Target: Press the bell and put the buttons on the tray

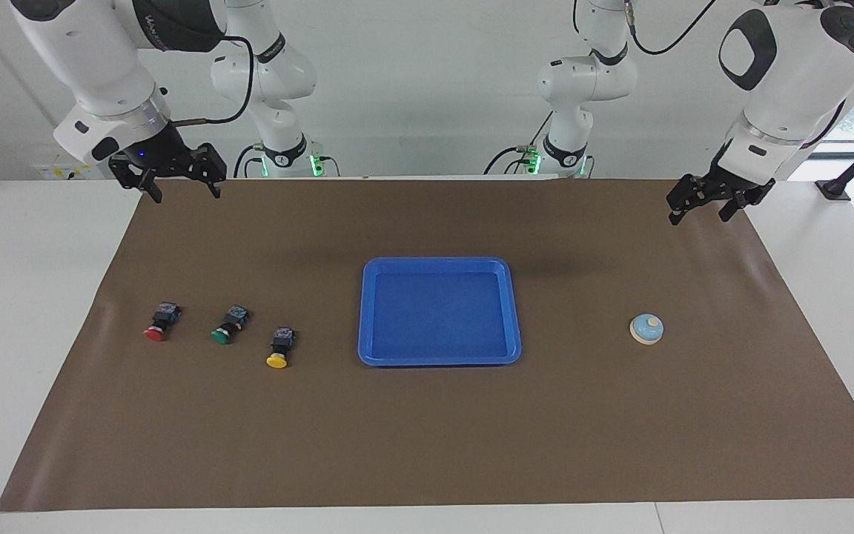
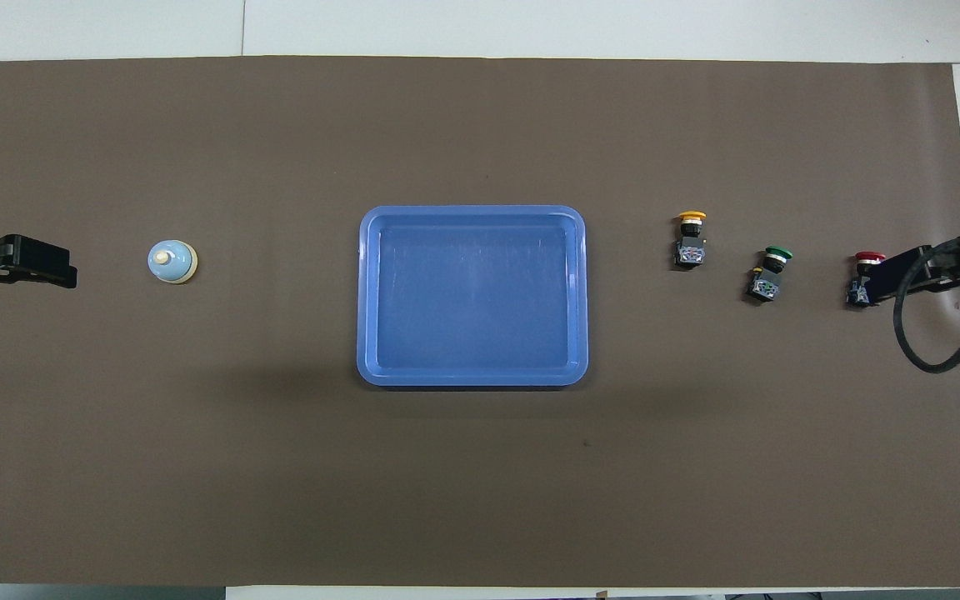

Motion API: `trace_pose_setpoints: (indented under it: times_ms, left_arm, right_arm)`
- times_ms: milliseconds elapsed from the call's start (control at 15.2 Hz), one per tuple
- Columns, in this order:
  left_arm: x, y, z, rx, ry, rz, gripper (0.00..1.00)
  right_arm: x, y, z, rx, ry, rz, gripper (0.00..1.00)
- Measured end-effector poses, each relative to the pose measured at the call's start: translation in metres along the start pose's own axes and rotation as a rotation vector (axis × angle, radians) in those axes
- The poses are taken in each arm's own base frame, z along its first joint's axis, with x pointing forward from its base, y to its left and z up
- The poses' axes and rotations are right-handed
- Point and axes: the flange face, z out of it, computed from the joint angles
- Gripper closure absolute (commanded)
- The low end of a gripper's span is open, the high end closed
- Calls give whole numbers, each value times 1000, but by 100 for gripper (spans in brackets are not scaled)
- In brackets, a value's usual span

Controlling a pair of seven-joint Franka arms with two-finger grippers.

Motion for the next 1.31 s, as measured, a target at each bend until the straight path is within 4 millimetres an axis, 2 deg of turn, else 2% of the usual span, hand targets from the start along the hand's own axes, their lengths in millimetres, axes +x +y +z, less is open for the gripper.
trace_pose_setpoints:
  times_ms: [328,656,853,919,984,1181,1312]
  left_arm:
    - [-3,8,-1,1,-26,29,0]
    - [-3,8,-1,1,-26,49,0]
    - [-3,8,-1,1,-26,50,0]
    - [-3,8,-1,1,-26,51,0]
    - [-3,8,-1,1,-26,51,0]
    - [-3,8,-1,1,-26,51,0]
    - [-3,8,-2,0,-26,50,0]
  right_arm:
    - [9,-11,7,-4,45,14,0]
    - [28,-47,48,-9,69,38,0]
    - [55,-56,89,-10,73,53,0]
    - [78,-67,123,-11,71,64,0]
    - [89,-72,142,-10,96,74,0]
    - [104,-80,199,-7,119,92,0]
    - [113,-81,227,-6,121,103,0]
